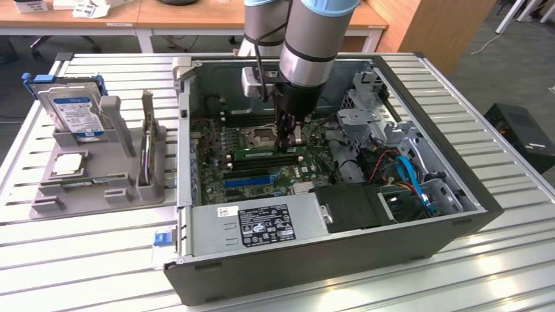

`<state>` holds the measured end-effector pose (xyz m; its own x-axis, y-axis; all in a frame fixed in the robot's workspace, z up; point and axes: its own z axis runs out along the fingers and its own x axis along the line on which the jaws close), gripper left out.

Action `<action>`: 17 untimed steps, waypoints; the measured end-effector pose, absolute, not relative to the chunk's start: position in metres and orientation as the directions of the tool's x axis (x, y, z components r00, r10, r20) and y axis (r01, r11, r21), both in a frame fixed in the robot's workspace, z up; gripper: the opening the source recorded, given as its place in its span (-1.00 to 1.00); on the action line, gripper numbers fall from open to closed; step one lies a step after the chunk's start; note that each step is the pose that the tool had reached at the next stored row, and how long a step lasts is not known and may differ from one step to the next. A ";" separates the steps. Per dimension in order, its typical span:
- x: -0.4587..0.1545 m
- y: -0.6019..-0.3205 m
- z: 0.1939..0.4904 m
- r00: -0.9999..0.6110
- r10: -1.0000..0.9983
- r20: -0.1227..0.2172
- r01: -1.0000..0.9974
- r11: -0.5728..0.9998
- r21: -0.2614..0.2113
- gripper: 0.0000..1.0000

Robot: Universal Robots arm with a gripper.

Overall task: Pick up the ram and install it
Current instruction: 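Insert the ram into the slot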

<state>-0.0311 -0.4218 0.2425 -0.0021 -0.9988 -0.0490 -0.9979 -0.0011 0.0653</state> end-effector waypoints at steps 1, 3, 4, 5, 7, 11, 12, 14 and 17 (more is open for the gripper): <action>-0.031 -0.422 0.243 -0.002 -0.999 -0.049 -0.998 -0.001 0.065 -0.76; -0.032 -0.422 0.242 -0.002 -0.999 -0.049 -0.998 -0.001 0.065 -0.76; -0.033 -0.422 0.242 -0.002 -0.999 -0.050 -0.998 -0.001 0.064 -0.76; -0.034 -0.422 0.242 -0.002 -0.999 -0.050 -0.998 -0.001 0.063 -0.76; -0.035 -0.422 0.242 -0.002 -0.999 -0.050 -0.998 -0.001 0.063 -0.76; -0.035 -0.422 0.242 -0.002 -0.999 -0.049 -0.998 -0.001 0.061 -0.76; -0.035 -0.422 0.242 -0.002 -0.999 -0.049 -0.998 -0.001 0.060 -0.76; -0.035 -0.422 0.242 -0.001 -0.999 -0.050 -0.998 -0.002 0.057 -0.76; -0.035 -0.422 0.242 -0.001 -0.999 -0.050 -0.998 -0.002 0.056 -0.76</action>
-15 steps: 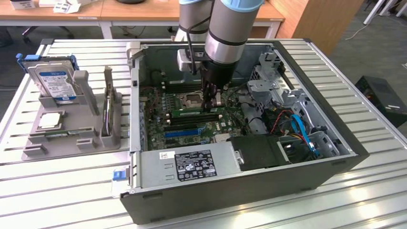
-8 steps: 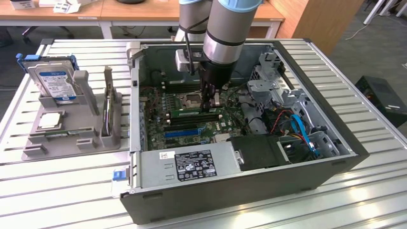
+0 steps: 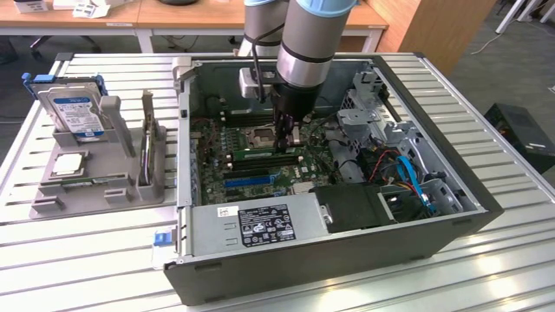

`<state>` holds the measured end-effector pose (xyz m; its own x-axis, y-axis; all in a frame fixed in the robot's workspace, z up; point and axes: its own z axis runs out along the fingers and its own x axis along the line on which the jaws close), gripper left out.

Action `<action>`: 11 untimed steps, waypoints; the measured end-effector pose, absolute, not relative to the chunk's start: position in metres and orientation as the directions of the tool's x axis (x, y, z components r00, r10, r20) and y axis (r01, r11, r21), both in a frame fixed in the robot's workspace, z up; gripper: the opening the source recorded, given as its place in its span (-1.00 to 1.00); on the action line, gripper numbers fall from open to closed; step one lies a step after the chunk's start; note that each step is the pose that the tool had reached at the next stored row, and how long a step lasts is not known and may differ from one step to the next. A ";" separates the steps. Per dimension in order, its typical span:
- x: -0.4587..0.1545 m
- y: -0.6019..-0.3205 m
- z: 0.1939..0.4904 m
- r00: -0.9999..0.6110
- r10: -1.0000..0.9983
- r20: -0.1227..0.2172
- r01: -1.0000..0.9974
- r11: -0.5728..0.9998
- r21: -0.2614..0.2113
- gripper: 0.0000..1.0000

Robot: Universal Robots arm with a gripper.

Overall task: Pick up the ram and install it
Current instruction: 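Insert the ram into the slot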

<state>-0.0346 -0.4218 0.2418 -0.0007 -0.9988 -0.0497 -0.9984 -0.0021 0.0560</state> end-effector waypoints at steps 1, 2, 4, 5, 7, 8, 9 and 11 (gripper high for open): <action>-0.035 -0.422 0.242 -0.001 -0.999 -0.050 -0.998 -0.002 0.056 -0.76; -0.035 -0.422 0.242 -0.001 -0.999 -0.050 -0.998 -0.002 0.055 -0.76; -0.036 -0.422 0.241 -0.001 -0.999 -0.050 -0.999 -0.002 0.052 -0.76; -0.036 -0.422 0.240 -0.001 -0.999 -0.050 -0.999 -0.002 0.050 -0.76; -0.036 -0.422 0.239 0.000 -0.999 -0.050 -0.999 -0.002 0.046 -0.76; -0.036 -0.422 0.239 0.000 -0.999 -0.049 -0.999 -0.002 0.045 -0.76; -0.037 -0.422 0.238 0.000 -0.999 -0.049 -0.999 -0.002 0.045 -0.76; -0.037 -0.422 0.238 -0.001 -0.999 -0.049 -0.999 -0.001 0.045 -0.76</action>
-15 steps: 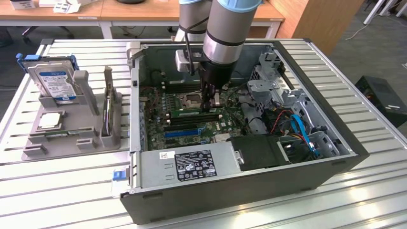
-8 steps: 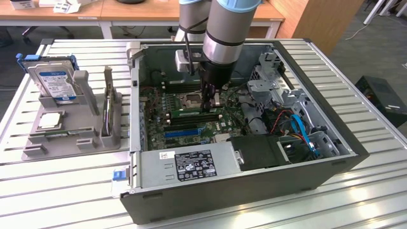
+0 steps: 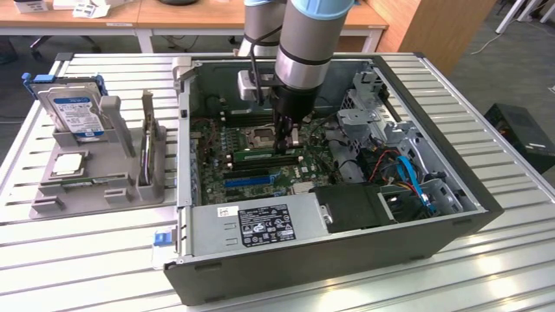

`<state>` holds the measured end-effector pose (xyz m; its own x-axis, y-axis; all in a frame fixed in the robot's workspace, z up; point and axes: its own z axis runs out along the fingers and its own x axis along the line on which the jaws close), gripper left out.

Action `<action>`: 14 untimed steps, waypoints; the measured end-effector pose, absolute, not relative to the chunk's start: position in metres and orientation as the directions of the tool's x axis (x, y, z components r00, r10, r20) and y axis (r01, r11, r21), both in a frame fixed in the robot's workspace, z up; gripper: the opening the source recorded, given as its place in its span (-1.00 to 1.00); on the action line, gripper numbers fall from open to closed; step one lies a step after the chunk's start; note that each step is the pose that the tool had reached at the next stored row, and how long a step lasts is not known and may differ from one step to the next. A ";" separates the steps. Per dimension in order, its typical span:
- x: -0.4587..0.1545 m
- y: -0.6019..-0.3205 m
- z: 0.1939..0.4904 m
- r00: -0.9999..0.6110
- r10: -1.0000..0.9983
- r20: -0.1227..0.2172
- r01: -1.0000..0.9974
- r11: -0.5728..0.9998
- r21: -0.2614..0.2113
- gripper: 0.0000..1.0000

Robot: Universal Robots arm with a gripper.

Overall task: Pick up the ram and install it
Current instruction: 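Insert the ram into the slot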

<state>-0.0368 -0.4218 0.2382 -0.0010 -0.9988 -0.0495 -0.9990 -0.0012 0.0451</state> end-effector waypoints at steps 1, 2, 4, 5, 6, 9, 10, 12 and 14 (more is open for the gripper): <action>-0.037 -0.422 0.238 -0.003 -0.999 -0.050 -0.999 0.000 0.045 -0.76; -0.037 -0.422 0.238 -0.006 -0.999 -0.049 -0.999 0.004 0.045 -0.76; -0.037 -0.422 0.238 -0.015 -0.999 -0.049 -0.999 0.013 0.045 -0.76; -0.037 -0.422 0.238 -0.020 -0.999 -0.050 -0.999 0.018 0.045 -0.76; -0.037 -0.422 0.238 -0.025 -0.998 -0.050 -0.999 0.022 0.045 -0.76; -0.037 -0.422 0.238 -0.026 -0.998 -0.050 -0.999 0.024 0.045 -0.76; -0.037 -0.422 0.238 -0.026 -0.998 -0.050 -0.999 0.024 0.045 -0.76; -0.037 -0.422 0.238 -0.026 -0.998 -0.050 -0.999 0.024 0.045 -0.76; -0.037 -0.422 0.238 -0.026 -0.998 -0.050 -0.999 0.024 0.045 -0.76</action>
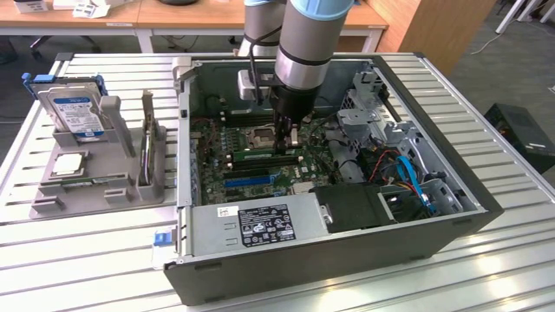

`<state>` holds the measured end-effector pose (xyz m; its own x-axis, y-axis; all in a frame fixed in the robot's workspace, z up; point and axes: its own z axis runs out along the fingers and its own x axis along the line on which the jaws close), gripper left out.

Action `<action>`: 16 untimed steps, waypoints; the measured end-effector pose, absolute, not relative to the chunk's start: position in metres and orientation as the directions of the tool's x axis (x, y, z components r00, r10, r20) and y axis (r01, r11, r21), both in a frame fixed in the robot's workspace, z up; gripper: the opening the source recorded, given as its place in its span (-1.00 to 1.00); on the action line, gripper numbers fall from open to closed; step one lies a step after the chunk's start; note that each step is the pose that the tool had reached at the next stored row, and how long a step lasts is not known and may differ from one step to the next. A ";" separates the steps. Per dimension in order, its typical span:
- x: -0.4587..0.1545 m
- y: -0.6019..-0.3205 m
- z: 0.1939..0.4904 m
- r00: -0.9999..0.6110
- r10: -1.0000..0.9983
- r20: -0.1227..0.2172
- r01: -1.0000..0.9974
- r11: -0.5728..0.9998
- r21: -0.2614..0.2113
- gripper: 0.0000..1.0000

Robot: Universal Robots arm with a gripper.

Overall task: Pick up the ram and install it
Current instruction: 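Insert the ram into the slot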

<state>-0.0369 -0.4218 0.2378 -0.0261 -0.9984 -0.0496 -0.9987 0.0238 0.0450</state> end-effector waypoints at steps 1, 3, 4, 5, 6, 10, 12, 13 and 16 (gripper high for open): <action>-0.037 -0.422 0.238 -0.026 -0.998 -0.050 -0.999 0.024 0.045 -0.76; -0.037 -0.422 0.237 -0.026 -0.998 -0.050 -0.999 0.024 0.045 -0.76; -0.037 -0.422 0.237 -0.026 -0.998 -0.050 -0.999 0.024 0.045 -0.76; -0.037 -0.422 0.237 -0.026 -0.998 -0.049 -0.999 0.024 0.045 -0.76; -0.037 -0.422 0.237 -0.026 -0.998 -0.050 -0.999 0.024 0.045 -0.76; -0.037 -0.422 0.235 -0.026 -0.998 -0.050 -0.999 0.024 0.045 -0.76; -0.037 -0.422 0.234 -0.026 -0.998 -0.050 -0.999 0.024 0.045 -0.76; -0.037 -0.422 0.234 -0.026 -0.998 -0.050 -0.999 0.024 0.045 -0.76; -0.037 -0.422 0.233 -0.026 -0.998 -0.049 -0.999 0.024 0.045 -0.76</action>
